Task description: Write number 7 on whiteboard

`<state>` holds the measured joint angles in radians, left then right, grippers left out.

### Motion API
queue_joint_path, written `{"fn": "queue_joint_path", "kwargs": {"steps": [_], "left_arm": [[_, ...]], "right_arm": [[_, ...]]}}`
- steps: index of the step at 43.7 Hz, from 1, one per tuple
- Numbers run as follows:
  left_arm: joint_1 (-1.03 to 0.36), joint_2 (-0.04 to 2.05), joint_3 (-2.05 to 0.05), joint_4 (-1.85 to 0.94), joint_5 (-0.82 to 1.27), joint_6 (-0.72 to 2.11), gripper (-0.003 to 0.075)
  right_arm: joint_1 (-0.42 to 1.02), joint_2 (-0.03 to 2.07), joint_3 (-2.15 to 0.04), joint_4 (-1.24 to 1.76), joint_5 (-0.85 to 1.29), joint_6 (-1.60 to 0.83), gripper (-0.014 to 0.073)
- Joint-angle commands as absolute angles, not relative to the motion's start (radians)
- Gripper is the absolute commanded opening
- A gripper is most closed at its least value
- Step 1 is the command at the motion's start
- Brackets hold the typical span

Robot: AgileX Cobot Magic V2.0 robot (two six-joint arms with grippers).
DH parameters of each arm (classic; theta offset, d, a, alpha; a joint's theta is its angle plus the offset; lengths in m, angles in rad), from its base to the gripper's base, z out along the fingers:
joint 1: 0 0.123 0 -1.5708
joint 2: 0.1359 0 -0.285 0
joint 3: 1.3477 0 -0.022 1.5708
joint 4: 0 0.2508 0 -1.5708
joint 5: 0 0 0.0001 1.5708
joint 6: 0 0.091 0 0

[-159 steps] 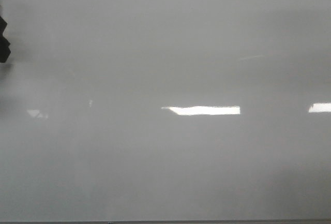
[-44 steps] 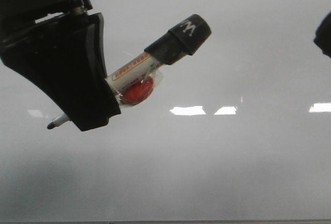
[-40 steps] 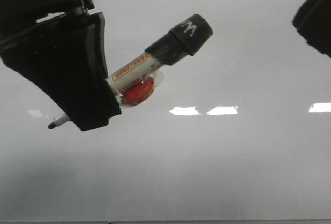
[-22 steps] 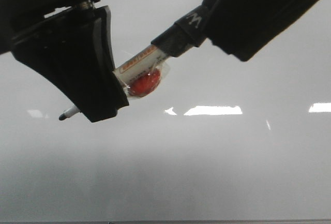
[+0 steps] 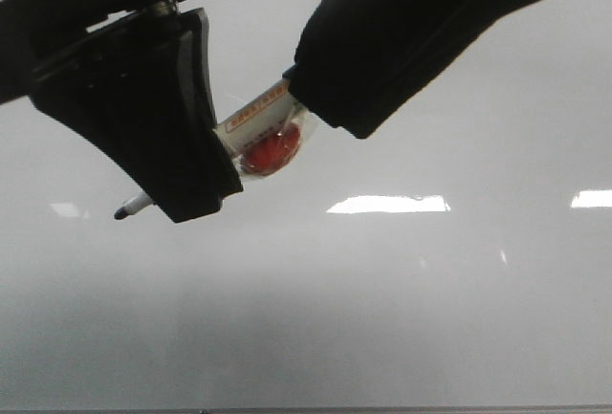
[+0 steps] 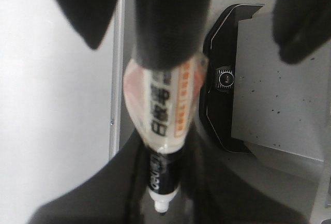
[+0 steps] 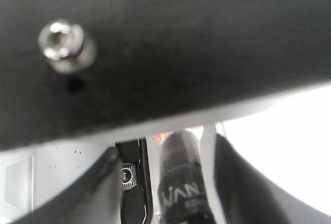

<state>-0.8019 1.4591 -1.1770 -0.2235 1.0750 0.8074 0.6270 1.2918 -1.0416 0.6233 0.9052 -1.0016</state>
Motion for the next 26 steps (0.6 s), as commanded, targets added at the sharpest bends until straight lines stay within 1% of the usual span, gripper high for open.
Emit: {"fn": "queue_joint_path", "kwargs": {"steps": [1,7,12,15,19,22,26], "left_arm": [[-0.811,1.431,-1.207,-0.243,1.048,0.809,-0.002],[-0.811,1.431,-1.207,-0.243,1.048,0.809,-0.002],[-0.811,1.431,-1.207,-0.243,1.048,0.809,-0.0004],[-0.811,1.431,-1.207,-0.243,1.048,0.809,0.0055],[-0.811,1.431,-1.21,-0.243,1.043,0.798,0.0184],[-0.811,1.431,-1.217,-0.232,1.043,0.756,0.0281],[-0.811,1.417,-1.244,-0.167,1.06,0.665,0.0351]], "right_arm": [[0.628,1.272,-1.075,0.67,0.877,-1.013,0.0313],[0.628,1.272,-1.075,0.67,0.877,-1.013,0.0201],[0.628,1.272,-1.075,0.67,0.877,-1.013,0.0076],[0.628,1.272,-1.075,0.67,0.877,-1.013,0.0007],[0.628,1.272,-1.075,0.67,0.877,-1.011,-0.0053],[0.628,1.272,-1.075,0.667,0.875,-1.001,-0.0068],[0.621,1.27,-1.075,0.655,0.87,-0.979,-0.0067]]}}
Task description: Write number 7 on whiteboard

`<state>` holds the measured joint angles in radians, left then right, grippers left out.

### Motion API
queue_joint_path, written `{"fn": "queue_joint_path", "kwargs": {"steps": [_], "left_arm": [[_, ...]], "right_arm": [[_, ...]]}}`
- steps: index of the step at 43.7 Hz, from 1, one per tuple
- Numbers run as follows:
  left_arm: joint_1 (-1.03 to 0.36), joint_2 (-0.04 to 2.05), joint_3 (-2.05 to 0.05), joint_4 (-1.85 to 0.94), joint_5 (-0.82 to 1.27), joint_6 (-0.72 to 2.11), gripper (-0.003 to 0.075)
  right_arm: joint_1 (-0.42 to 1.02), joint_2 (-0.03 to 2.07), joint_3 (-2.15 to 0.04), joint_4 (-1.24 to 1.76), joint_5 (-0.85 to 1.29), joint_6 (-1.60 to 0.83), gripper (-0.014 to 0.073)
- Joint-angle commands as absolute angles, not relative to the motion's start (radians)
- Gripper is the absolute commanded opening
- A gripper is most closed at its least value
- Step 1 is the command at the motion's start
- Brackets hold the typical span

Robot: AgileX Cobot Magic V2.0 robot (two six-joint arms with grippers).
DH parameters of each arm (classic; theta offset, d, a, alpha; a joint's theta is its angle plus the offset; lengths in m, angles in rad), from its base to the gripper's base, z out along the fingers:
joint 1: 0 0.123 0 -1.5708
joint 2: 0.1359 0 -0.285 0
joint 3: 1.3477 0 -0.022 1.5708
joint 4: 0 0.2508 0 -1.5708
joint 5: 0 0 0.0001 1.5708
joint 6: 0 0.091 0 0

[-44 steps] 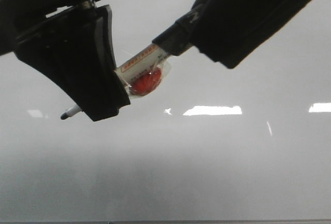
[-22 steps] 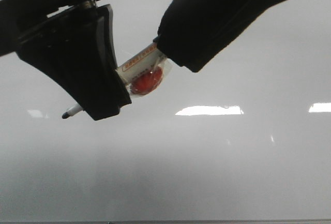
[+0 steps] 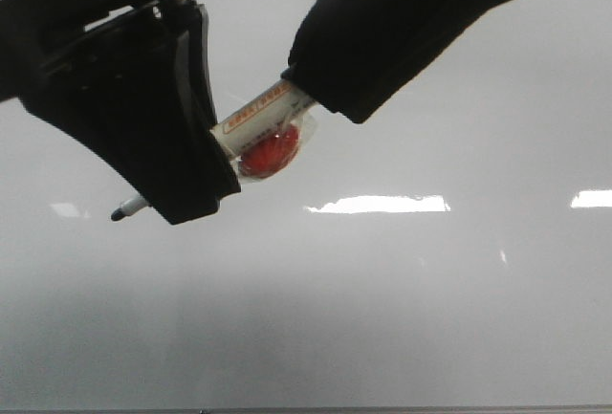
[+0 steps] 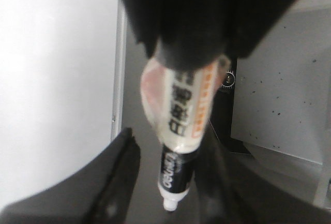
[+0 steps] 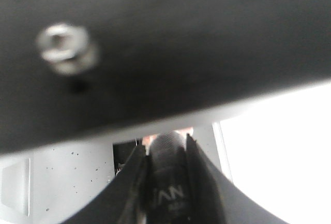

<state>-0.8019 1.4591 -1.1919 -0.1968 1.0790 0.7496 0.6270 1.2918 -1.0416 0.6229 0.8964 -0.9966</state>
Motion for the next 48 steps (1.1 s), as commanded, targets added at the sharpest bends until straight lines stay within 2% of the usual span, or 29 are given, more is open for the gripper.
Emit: {"fn": "queue_joint_path", "kwargs": {"steps": [1,10,19,27,31,38,48], "left_arm": [[-0.811,1.411,-1.248,-0.147,1.064,0.642,0.0359],[-0.764,1.291,-1.252,-0.101,1.073,0.562,0.036],[-0.582,1.161,-1.247,-0.105,1.071,0.427,0.0354],[-0.466,1.051,-1.242,-0.105,1.071,0.326,0.0354],[-0.438,0.994,-1.22,-0.105,1.059,0.302,0.0354],[-0.405,0.912,-1.112,-0.101,0.997,0.22,0.0354],[-0.381,0.849,-0.916,-0.101,0.87,0.177,0.0354]], "right_arm": [[0.618,1.27,-1.075,0.652,0.87,-0.976,-0.0067],[0.561,1.217,-1.093,0.532,0.888,-0.845,-0.0067],[0.468,1.123,-1.139,0.341,0.975,-0.62,-0.0067],[0.336,1.009,-1.1,0.314,0.996,-0.446,-0.0067],[0.283,0.928,-1.035,0.314,0.931,-0.378,-0.0067],[0.266,0.825,-0.879,0.331,0.678,-0.336,-0.0067],[0.288,0.883,-0.847,0.419,0.478,-0.344,-0.0067]]}}
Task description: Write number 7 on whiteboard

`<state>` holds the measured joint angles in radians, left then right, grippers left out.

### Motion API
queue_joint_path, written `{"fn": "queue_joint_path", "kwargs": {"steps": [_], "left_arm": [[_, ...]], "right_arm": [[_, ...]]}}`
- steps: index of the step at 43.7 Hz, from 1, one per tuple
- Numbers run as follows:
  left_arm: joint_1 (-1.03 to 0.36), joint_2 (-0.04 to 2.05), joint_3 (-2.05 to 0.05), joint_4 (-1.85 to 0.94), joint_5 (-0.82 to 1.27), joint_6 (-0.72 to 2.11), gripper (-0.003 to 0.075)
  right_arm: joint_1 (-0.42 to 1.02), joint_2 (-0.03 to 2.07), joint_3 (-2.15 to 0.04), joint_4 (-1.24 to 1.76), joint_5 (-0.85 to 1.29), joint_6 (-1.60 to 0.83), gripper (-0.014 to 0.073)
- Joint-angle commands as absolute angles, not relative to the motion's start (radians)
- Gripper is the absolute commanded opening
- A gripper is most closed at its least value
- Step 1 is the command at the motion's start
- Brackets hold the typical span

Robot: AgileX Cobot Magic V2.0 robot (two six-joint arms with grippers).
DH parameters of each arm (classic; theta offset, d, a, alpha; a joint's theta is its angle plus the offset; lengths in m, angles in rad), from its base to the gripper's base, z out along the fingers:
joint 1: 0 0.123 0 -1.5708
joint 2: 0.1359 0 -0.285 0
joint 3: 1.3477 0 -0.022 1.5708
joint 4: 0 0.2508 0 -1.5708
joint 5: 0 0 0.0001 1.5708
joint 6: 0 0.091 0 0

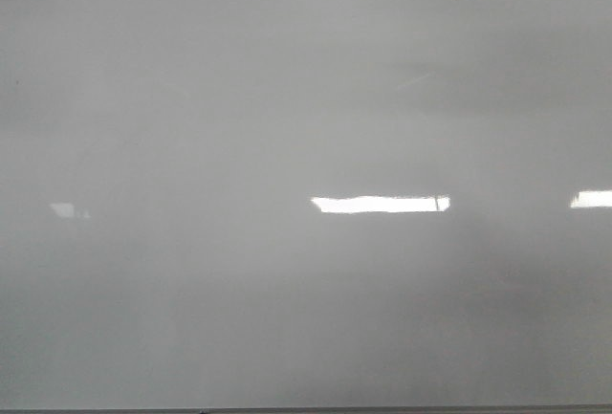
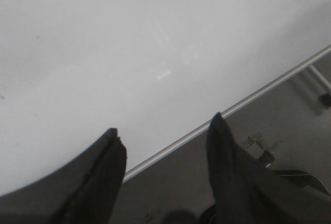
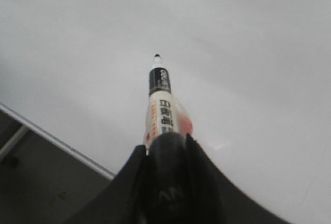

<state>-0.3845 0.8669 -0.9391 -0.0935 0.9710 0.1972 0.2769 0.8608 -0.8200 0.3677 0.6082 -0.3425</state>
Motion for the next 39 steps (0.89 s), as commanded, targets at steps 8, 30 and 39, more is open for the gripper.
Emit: {"fn": "queue_joint_path", "kwargs": {"steps": [8,30,39], "left_arm": [[-0.381,0.853,-0.877,-0.101,0.84,0.177,0.0354],[-0.381,0.853,-0.877,-0.101,0.813,0.177,0.0354],[-0.381,0.853,-0.877,-0.101,0.813,0.177,0.0354]], "right_arm": [[0.372,0.993,-0.885,0.43,0.388,-0.366,-0.0067],[0.386,1.306,-1.093,0.429,0.32,-0.365,-0.0067],[0.332,1.328,-1.095,0.429,0.322,-0.365,-0.0067]]}}
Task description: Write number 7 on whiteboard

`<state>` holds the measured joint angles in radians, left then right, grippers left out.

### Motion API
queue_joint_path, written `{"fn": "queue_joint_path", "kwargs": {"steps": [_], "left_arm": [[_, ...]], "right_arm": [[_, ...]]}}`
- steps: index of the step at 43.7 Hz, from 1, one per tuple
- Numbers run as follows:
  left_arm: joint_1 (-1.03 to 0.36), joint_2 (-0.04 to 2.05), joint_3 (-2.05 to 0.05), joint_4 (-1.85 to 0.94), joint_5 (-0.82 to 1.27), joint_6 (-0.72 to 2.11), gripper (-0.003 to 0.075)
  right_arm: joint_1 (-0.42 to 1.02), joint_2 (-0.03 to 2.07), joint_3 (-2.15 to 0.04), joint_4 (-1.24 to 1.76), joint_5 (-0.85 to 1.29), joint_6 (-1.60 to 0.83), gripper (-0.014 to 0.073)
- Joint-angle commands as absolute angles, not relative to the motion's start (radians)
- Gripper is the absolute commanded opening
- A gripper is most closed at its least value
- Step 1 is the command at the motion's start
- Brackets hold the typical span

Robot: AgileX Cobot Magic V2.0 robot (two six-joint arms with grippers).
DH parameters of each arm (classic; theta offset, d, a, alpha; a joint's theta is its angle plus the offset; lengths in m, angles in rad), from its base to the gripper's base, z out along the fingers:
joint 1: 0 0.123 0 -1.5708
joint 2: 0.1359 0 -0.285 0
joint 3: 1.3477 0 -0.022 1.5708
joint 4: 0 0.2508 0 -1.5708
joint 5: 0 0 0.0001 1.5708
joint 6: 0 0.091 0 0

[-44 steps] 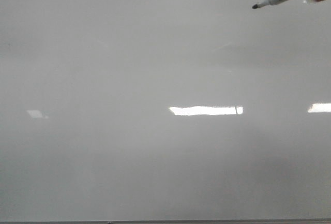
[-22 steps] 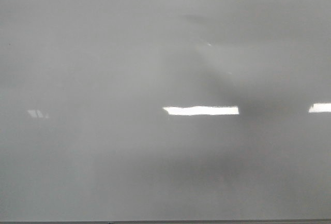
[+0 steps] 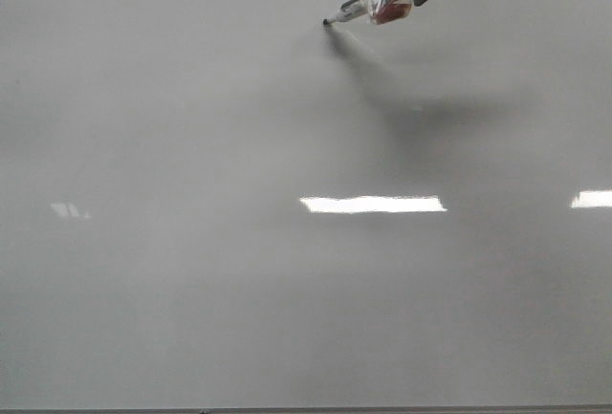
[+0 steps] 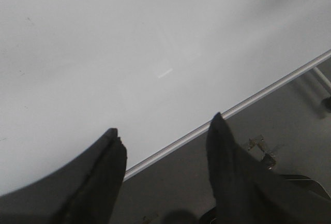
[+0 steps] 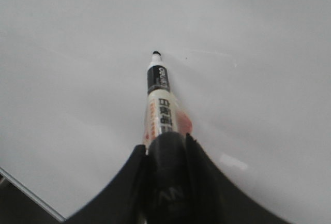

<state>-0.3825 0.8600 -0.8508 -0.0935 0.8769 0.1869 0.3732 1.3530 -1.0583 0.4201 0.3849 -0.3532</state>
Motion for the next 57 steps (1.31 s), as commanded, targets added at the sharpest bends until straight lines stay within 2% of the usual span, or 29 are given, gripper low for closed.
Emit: {"fn": "queue_joint_path", "kwargs": {"steps": [1,6,13,21,28,34,41,50,57], "left_arm": [[-0.381,0.853,-0.877,-0.101,0.813,0.177,0.0354],[-0.381,0.853,-0.877,-0.101,0.813,0.177,0.0354],[-0.381,0.853,-0.877,-0.101,0.811,0.177,0.0354],[-0.381,0.853,-0.877,-0.101,0.806,0.177,0.0354],[-0.381,0.853,-0.877,-0.101,0.795,0.179,0.0354],[-0.381,0.853,-0.877,-0.106,0.765,0.196,0.0354],[-0.381,0.862,-0.901,-0.264,0.786,0.41,0.0365],[-0.381,0.926,-0.988,-0.543,0.91,0.775,0.0445],[-0.439,1.005,-1.051,-0.635,1.016,0.926,0.0447]], "right_arm": [[0.313,1.324,-1.095,0.429,0.336,-0.365,-0.0067],[0.24,1.301,-1.095,0.428,0.406,-0.365,-0.0067],[0.23,1.299,-1.093,0.414,0.443,-0.366,-0.0067],[0.284,1.347,-1.059,0.414,0.547,-0.366,-0.0067],[0.335,1.393,-1.007,0.41,0.534,-0.374,-0.0067],[0.363,1.34,-1.012,0.41,0.516,-0.375,-0.0067],[0.421,1.231,-1.012,0.41,0.652,-0.452,-0.0067],[0.528,1.108,-1.012,0.41,0.898,-0.666,-0.0067],[0.589,1.049,-1.012,0.411,0.974,-0.724,-0.0067]]}}
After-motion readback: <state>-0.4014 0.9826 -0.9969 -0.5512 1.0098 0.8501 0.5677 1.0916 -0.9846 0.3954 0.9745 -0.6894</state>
